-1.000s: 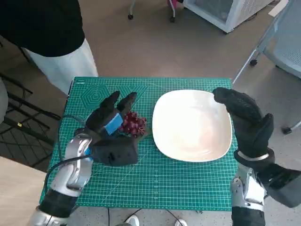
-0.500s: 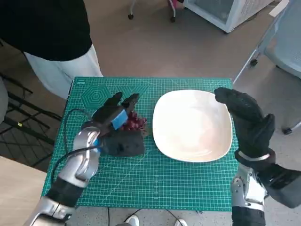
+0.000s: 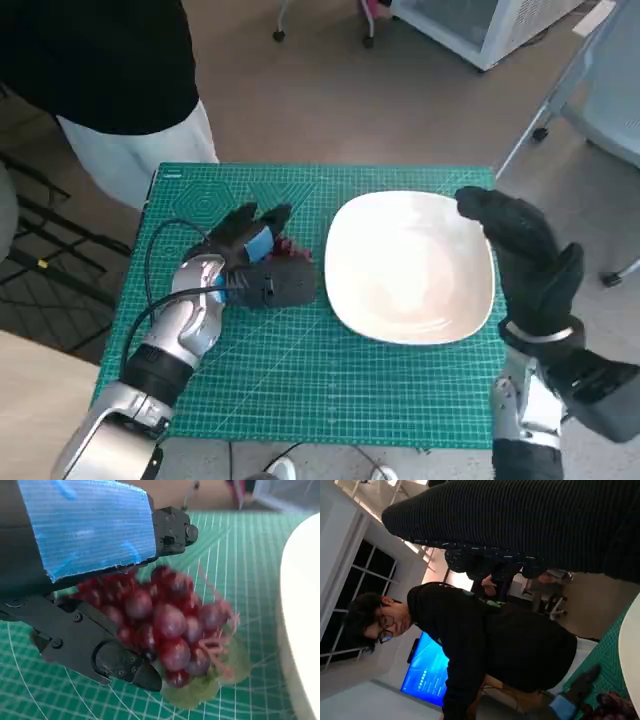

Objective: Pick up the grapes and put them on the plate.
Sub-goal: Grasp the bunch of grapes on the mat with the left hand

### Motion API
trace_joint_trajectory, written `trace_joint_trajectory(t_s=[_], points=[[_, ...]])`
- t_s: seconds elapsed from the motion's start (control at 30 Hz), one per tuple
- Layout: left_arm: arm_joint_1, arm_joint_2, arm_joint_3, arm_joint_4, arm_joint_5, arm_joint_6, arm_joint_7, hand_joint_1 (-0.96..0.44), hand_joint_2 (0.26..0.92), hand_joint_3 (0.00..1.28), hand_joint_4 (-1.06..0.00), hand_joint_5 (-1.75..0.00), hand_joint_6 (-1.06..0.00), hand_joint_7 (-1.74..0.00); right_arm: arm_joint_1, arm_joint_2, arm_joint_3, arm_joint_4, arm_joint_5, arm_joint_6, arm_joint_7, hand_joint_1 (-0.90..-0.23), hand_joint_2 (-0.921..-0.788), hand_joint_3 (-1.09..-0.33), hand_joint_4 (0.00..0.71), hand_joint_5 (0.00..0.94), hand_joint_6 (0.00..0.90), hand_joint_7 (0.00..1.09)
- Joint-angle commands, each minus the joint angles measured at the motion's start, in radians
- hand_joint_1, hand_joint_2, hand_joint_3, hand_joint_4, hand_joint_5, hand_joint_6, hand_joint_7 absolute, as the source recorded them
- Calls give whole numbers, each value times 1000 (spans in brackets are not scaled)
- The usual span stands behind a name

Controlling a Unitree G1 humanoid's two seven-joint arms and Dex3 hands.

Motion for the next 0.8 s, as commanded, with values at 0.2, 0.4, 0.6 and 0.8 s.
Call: trace_joint_trajectory(t_s=[0.2, 0.4, 0.6, 0.8], points=[[-58, -29, -12, 146, -51, -30, 18, -327, 705, 0, 1, 1, -157, -17, 25, -5, -3, -3, 4, 8, -5, -502, -921, -554, 212, 2, 16, 384], [-77, -34, -23, 190, -66, -39, 16, -300, 707, 1, 1, 1, -172, -17, 22, -5, -4, 1, 3, 8, -6, -506, -921, -553, 212, 1, 17, 381], [-85, -34, -36, 223, -66, -54, 26, -286, 710, 2, 1, 1, -183, -17, 20, -4, -2, 3, -2, 6, -9, -508, -921, -552, 212, 1, 19, 379], [-97, -37, -47, 268, -67, -73, 43, -285, 712, 2, 0, 0, -197, -18, 18, -5, -3, 8, 0, 7, -5, -504, -921, -554, 212, 1, 19, 378]])
